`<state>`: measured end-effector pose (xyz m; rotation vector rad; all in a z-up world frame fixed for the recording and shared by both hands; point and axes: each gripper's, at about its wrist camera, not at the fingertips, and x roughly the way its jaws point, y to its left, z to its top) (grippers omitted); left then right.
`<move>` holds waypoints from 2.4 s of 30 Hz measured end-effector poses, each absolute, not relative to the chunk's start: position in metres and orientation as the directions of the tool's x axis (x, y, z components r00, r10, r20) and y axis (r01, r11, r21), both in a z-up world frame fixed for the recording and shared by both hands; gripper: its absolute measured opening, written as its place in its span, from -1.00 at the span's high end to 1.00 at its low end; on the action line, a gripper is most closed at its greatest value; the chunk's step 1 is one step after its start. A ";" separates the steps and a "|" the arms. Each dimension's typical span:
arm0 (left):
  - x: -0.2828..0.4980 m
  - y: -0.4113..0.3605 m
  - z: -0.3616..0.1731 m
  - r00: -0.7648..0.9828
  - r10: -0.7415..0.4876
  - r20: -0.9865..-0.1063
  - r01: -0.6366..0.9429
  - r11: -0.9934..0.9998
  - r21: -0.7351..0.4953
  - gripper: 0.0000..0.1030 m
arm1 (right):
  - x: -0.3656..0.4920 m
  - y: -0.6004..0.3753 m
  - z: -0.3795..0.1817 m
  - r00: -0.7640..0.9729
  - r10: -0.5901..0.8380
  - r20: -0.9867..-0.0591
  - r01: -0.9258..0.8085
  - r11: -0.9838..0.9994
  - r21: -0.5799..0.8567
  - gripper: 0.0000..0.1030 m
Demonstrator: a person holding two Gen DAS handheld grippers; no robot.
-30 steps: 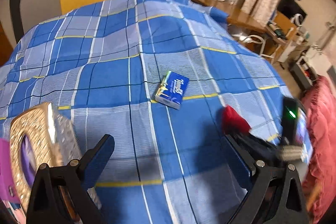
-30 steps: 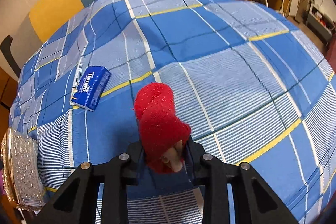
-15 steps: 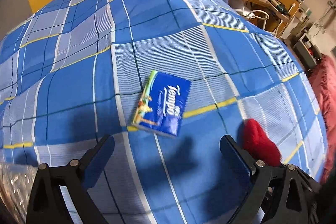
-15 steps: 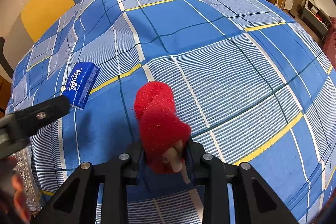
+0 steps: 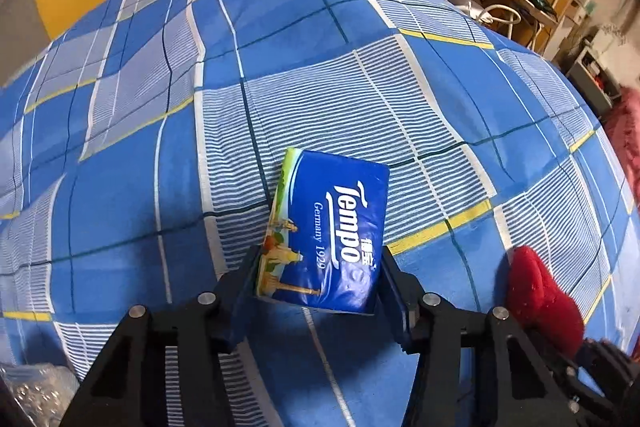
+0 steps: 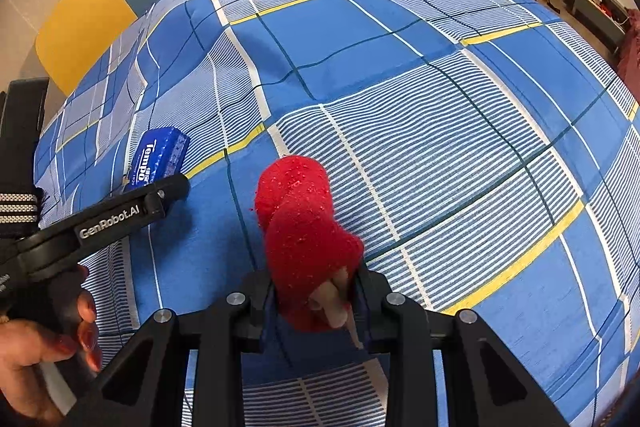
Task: Organize soft objects
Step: 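Grasp the blue Tempo tissue pack with the left tool while the right holds the red item, then carry the Tempo pack into the gold tray and open the left tool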
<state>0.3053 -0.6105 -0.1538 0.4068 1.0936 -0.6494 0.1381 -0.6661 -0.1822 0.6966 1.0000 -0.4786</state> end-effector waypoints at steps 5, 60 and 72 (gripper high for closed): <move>0.305 -0.595 -0.138 0.334 -0.305 -0.892 0.632 0.774 -0.028 -0.06 | 0.137 -0.668 -0.182 0.475 -0.040 -0.879 0.653 0.685 0.322 0.41; 0.131 -0.063 -0.058 0.508 -0.281 -0.814 0.216 0.957 -0.195 -0.07 | 0.128 -0.662 -0.153 0.592 -0.140 -0.794 0.581 0.757 0.299 0.43; 0.112 -0.050 -0.122 0.406 -0.188 -0.894 0.160 0.978 -0.133 -0.12 | 0.125 -0.664 -0.157 0.573 -0.164 -0.803 0.602 0.750 0.276 0.43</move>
